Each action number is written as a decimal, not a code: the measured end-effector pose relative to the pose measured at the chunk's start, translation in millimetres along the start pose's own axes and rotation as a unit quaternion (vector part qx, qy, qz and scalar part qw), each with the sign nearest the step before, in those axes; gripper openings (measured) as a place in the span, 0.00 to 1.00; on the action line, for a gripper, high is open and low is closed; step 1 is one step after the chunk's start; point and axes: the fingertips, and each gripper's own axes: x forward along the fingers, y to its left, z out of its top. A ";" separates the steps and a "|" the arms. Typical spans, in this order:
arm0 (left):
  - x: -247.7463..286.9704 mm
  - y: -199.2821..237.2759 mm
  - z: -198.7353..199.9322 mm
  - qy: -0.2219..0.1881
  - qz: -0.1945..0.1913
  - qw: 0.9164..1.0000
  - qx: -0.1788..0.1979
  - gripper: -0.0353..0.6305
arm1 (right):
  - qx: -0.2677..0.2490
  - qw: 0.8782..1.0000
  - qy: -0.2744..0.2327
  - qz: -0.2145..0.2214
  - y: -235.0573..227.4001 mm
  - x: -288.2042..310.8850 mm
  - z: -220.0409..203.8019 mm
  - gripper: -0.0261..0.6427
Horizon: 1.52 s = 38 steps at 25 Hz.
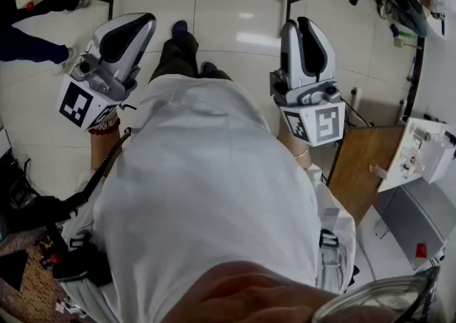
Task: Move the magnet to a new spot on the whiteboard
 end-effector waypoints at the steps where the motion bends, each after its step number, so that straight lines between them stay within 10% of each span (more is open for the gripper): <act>1: -4.8 2.2 -6.1 0.014 0.008 1.000 0.010 0.07 | 0.005 1.000 -0.005 -0.008 -0.2 -2.4 3.5 0.13; 14: 34.0 139.2 5.9 -0.006 -0.084 0.996 -0.018 0.06 | -0.161 0.984 -0.013 -0.074 -11.2 167.5 46.9 0.24; 20: 53.2 164.2 8.8 -0.004 -0.154 0.988 -0.005 0.06 | -0.126 0.982 -0.028 -0.138 -39.6 237.1 73.7 0.27; 27: 44.5 198.1 7.0 -0.032 -0.188 0.972 -0.140 0.06 | -0.149 0.970 -0.012 -0.192 -71.7 267.8 76.1 0.27; 38: 64.6 227.4 1.4 0.006 -0.103 0.994 -0.024 0.15 | -0.164 0.969 0.015 -0.185 -89.8 287.9 73.4 0.26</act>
